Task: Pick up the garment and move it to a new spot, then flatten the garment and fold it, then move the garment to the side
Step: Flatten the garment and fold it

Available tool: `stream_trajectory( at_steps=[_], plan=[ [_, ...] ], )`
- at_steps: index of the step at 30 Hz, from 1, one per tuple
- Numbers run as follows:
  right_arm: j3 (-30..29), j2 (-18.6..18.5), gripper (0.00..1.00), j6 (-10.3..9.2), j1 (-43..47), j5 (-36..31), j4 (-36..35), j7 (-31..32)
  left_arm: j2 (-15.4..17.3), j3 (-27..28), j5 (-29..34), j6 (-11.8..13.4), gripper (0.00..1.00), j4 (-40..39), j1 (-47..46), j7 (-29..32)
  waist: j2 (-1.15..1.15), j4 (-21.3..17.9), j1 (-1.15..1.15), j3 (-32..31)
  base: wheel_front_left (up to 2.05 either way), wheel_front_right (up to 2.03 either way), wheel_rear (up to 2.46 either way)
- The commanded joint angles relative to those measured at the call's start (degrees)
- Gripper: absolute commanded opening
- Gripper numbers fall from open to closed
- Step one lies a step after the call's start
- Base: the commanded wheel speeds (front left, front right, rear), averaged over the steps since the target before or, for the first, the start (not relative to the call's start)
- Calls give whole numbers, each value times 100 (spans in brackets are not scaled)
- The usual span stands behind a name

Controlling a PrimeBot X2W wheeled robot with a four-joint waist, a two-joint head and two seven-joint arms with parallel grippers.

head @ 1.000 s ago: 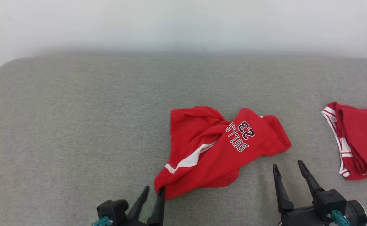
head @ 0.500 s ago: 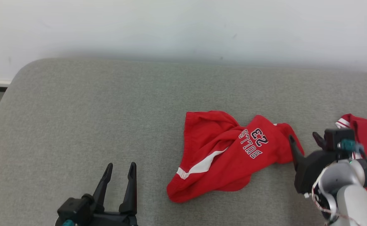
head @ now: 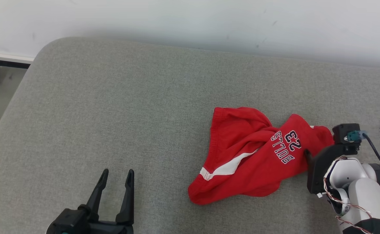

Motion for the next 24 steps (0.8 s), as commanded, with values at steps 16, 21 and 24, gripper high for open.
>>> stream_trajectory(
  at_steps=[16, 21, 24],
  plan=[
    [40, -27, 0, -15, 1704, 315, -1524, -1050, 6, 475, 199, 49, 100, -54, 335, -13, -1, -509, -1, -306, 0, 0, 0],
    [-285, 254, 0, -15, 2697, 383, -2105, -948, 38, 556, 97, 118, 100, -68, 472, 24, -1, -672, -1, -271, 0, 0, 0],
    [-358, 359, 0, -15, 3040, 366, -2109, -937, 41, 483, 76, 80, 100, -80, 437, 108, -1, -726, -1, -249, 0, 0, 0]
  ],
)
